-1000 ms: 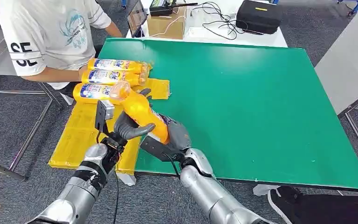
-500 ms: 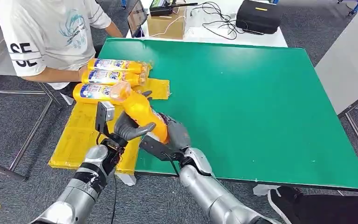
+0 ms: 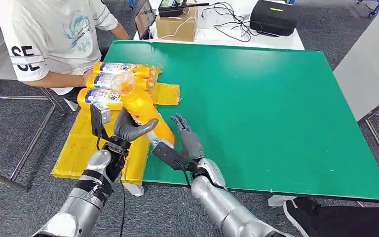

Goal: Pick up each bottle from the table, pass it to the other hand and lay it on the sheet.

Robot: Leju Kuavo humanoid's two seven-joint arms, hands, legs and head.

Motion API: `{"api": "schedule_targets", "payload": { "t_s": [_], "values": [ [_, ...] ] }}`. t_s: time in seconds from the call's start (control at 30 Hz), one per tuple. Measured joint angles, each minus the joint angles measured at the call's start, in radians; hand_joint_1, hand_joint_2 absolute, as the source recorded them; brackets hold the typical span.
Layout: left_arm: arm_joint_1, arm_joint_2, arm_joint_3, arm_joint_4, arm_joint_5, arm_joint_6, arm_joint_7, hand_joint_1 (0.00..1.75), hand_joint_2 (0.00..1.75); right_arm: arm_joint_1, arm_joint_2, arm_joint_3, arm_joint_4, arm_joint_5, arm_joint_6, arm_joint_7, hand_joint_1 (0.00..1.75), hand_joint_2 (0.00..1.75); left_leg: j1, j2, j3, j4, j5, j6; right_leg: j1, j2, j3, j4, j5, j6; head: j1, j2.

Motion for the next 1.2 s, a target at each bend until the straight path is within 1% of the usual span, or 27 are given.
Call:
{"api": "schedule_targets", "payload": {
  "t_s": [0.17, 0.27, 0.37, 0.43, 0.5, 0.67, 0.73, 0.8, 0.9, 1.03, 1.2],
  "values": [
    [0.002, 0.0, 0.014, -0.018, 0.009, 0.005, -0.003, 1.75, 1.75, 0.004, -0.007, -0.016, -0.001, -0.011, -0.008, -0.011, 0.0, 1.75, 0.0, 0.0, 0.0, 0.0, 0.0, 0.0, 0.0, 0.0, 0.0, 0.0, 0.0, 0.0, 0.0, 0.0],
    [0.001, 0.007, 0.031, -0.024, -0.015, 0.047, -0.021, 1.75, 1.75, 0.014, -0.014, -0.033, -0.017, -0.043, -0.017, -0.038, 0.0, 1.75, 0.0, 0.0, 0.0, 0.0, 0.0, 0.0, 0.0, 0.0, 0.0, 0.0, 0.0, 0.0, 0.0, 0.0],
    [-0.018, 0.047, 0.037, -0.008, -0.169, 0.129, -0.071, 1.75, 1.75, 0.03, -0.028, -0.066, -0.053, -0.1, -0.018, -0.084, 0.0, 1.75, 0.0, 0.0, 0.0, 0.0, 0.0, 0.0, 0.0, 0.0, 0.0, 0.0, 0.0, 0.0, 0.0, 0.0],
    [-0.044, 0.09, 0.039, 0.036, -0.294, 0.163, -0.116, 1.75, 1.75, 0.041, -0.038, -0.092, -0.089, -0.133, -0.014, -0.108, 0.0, 1.75, 0.0, 0.0, 0.0, 0.0, 0.0, 0.0, 0.0, 0.0, 0.0, 0.0, 0.0, 0.0, 0.0, 0.0],
    [-0.06, 0.116, 0.043, 0.068, -0.319, 0.165, -0.135, 1.75, 1.75, 0.047, -0.047, -0.106, -0.112, -0.141, -0.011, -0.113, 0.0, 1.75, 0.0, 0.001, 0.0, 0.0, 0.0, 0.0, 0.0, 0.0, 0.0, 0.0, 0.0, 0.0, 0.0, 0.0],
    [-0.082, 0.149, 0.043, 0.113, -0.387, 0.18, -0.129, 1.75, 1.75, 0.059, -0.056, -0.125, -0.148, -0.156, -0.015, -0.128, 0.0, 1.75, 0.0, 0.0, 0.0, 0.0, 0.0, 0.0, 0.0, 0.0, 0.0, 0.0, 0.0, 0.0, 0.0, 0.0],
    [-0.1, 0.174, 0.026, 0.149, -0.505, 0.201, -0.114, 1.75, 1.75, 0.07, -0.06, -0.141, -0.174, -0.194, -0.014, -0.151, 0.0, 1.75, 0.0, 0.0, 0.0, 0.0, 0.0, 0.0, 0.0, 0.0, 0.0, 0.0, 0.0, 0.0, 0.0, 0.0],
    [-0.127, 0.213, -0.006, 0.21, -0.642, 0.219, -0.107, 1.75, 1.75, 0.082, -0.069, -0.154, -0.21, -0.224, -0.003, -0.155, 0.0, 1.75, 0.0, 0.001, 0.0, 0.0, 0.0, 0.0, 0.0, 0.0, -0.001, 0.0, 0.0, 0.0, 0.0, 0.0],
    [-0.183, 0.265, -0.059, 0.305, -0.777, 0.239, -0.102, 1.75, 1.75, 0.1, -0.082, -0.169, -0.251, -0.23, 0.004, -0.155, 0.0, 1.75, 0.0, 0.001, 0.0, 0.0, 0.0, 0.0, 0.0, 0.0, -0.001, 0.0, 0.0, 0.0, 0.0, 0.0],
    [-0.255, 0.314, -0.127, 0.401, -0.877, 0.234, -0.081, 1.75, 1.75, 0.109, -0.085, -0.173, -0.272, -0.236, 0.005, -0.164, 0.0, 1.75, 0.0, 0.001, 0.001, 0.0, 0.0, -0.001, 0.0, 0.0, -0.001, 0.001, 0.0, 0.0, 0.0, 0.0],
    [-0.294, 0.339, -0.183, 0.464, -0.936, 0.235, -0.058, 1.75, 1.75, 0.113, -0.089, -0.173, -0.281, -0.24, 0.011, -0.17, 0.0, 1.75, 0.0, 0.001, 0.001, 0.0, 0.001, -0.001, 0.0, 0.0, 0.0, 0.001, 0.0, 0.0, 0.0, 0.0]
  ]
}}
